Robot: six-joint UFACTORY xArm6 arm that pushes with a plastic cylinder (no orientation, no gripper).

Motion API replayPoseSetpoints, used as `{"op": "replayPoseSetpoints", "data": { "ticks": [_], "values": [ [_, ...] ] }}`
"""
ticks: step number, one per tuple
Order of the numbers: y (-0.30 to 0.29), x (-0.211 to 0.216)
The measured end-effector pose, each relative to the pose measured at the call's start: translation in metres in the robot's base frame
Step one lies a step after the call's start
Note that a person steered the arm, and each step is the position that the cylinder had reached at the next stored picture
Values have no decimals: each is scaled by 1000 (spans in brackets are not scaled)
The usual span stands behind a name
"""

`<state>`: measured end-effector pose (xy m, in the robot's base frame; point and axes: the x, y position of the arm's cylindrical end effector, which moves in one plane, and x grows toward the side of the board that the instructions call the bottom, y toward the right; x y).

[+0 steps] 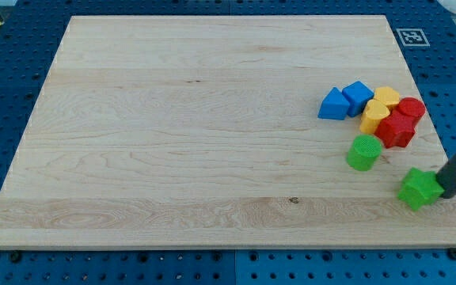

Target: Push the green star along with the green circle slightly up

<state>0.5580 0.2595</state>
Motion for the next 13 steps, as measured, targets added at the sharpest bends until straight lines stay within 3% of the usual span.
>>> {"op": "replayPoseSetpoints", "data": {
  "ticks": [1, 3, 10, 13],
  "values": [
    [-19, -3],
    [1, 43],
    [-42, -2],
    [-46, 15]
  ]
}}
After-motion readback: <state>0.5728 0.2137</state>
